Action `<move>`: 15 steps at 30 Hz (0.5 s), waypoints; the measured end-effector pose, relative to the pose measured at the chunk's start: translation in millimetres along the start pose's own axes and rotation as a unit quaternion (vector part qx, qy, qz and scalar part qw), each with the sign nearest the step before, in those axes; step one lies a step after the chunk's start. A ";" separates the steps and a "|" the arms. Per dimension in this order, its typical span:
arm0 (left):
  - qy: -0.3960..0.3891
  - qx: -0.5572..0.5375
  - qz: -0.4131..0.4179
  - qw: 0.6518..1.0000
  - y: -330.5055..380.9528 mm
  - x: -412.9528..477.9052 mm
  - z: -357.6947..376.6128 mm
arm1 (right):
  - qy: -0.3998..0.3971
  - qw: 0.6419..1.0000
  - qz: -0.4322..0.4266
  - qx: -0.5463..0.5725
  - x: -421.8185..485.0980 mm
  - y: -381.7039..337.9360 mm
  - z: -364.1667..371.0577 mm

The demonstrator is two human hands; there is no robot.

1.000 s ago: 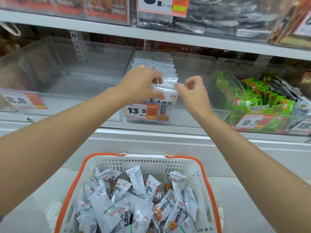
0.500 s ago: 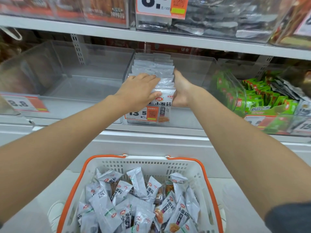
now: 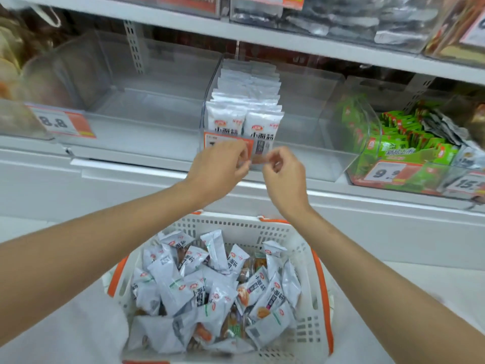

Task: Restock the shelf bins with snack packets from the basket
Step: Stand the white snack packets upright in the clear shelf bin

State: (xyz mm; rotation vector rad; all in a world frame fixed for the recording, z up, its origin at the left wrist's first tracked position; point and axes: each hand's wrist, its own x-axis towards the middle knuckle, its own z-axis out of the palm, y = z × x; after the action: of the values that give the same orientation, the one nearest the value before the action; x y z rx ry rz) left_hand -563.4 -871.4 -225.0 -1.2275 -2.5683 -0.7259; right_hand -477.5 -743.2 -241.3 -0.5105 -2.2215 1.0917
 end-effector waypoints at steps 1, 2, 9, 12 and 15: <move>-0.061 -0.014 -0.035 0.997 -5.6 -15.5 8.5 | -0.043 0.999 0.019 -0.027 -12.4 11.9 5.9; -0.125 -0.015 -0.058 0.990 -12.3 -30.1 16.9 | -0.099 0.993 0.039 -0.060 -23.3 27.0 12.3; -0.432 0.038 -0.105 0.895 -56.4 -93.8 58.9 | -0.472 0.811 0.116 -0.326 -81.7 137.1 33.9; -0.470 0.072 -0.089 0.875 -60.8 -97.4 68.2 | -0.556 0.724 0.127 -0.388 -106.2 183.2 40.1; -0.484 0.074 -0.095 0.867 -64.7 -96.7 71.6 | -0.585 0.657 0.089 -0.467 -134.4 210.3 51.3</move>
State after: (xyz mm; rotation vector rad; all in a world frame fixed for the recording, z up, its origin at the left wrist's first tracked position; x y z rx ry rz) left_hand -550.2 -934.3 -345.5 -1.5640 -3.4633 0.1699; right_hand -396.3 -726.1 -482.2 -0.4478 -3.9779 0.0846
